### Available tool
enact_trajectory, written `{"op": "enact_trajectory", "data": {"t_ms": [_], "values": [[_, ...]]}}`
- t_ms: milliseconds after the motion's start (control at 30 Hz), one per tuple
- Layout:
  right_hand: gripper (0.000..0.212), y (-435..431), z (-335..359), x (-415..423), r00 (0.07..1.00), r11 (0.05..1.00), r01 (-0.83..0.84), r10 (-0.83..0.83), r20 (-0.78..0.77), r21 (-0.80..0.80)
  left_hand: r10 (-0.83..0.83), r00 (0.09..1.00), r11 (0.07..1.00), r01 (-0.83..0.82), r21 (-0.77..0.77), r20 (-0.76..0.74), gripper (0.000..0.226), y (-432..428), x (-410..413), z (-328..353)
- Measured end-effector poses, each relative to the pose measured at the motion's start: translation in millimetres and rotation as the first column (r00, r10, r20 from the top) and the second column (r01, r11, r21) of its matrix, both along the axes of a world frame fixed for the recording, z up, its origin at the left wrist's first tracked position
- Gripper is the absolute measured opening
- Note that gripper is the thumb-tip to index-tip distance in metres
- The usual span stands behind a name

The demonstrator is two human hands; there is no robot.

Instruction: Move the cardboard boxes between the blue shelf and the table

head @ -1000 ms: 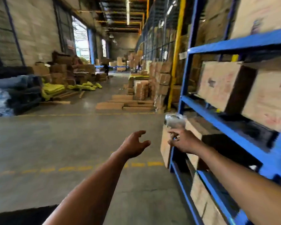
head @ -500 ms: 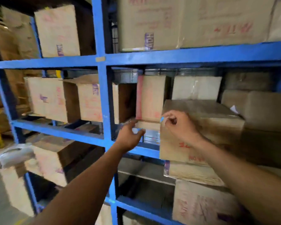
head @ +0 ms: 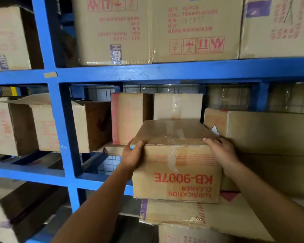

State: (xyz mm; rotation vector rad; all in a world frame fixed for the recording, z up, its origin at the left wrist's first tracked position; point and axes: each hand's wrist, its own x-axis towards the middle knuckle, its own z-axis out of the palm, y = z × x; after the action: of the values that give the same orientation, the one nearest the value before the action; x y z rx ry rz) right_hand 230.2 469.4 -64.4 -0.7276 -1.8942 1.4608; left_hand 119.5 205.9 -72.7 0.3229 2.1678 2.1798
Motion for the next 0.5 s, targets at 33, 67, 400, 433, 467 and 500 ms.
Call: {"op": "enact_trajectory", "data": {"t_ms": [33,67,400,433,467,500], "values": [[0.063,-1,1,-1,1.000,0.999,-0.018,0.017,-0.017,-0.027,-0.008,1.000,1.000,0.008,0.005,0.004,0.019,0,0,0],[0.058,-2,2,-1,0.999,0.998,-0.039,0.037,-0.035,-0.047,-0.020,1.000,1.000,0.020,0.003,0.009,0.023,-1,-1,0],[0.064,-75,-8,50,0.982,0.988,-0.148,0.142,-0.125,-0.035,-0.045,0.999,0.999,0.044,0.016,0.019,0.032,-71,49,-23],[0.064,-87,-11,52,0.983,0.988,-0.151,0.148,-0.111,-0.016,-0.029,0.999,0.999,0.028,0.017,0.023,0.033,-84,54,-24],[0.065,-99,-14,52,0.981,0.987,-0.161,0.160,-0.112,-0.003,-0.017,1.000,1.000,0.017,0.019,0.026,0.028,-99,59,-25],[0.065,-113,-17,52,0.978,0.984,-0.176,0.177,-0.108,0.012,-0.009,1.000,1.000,0.009,0.018,0.027,0.023,-116,64,-27]]}}
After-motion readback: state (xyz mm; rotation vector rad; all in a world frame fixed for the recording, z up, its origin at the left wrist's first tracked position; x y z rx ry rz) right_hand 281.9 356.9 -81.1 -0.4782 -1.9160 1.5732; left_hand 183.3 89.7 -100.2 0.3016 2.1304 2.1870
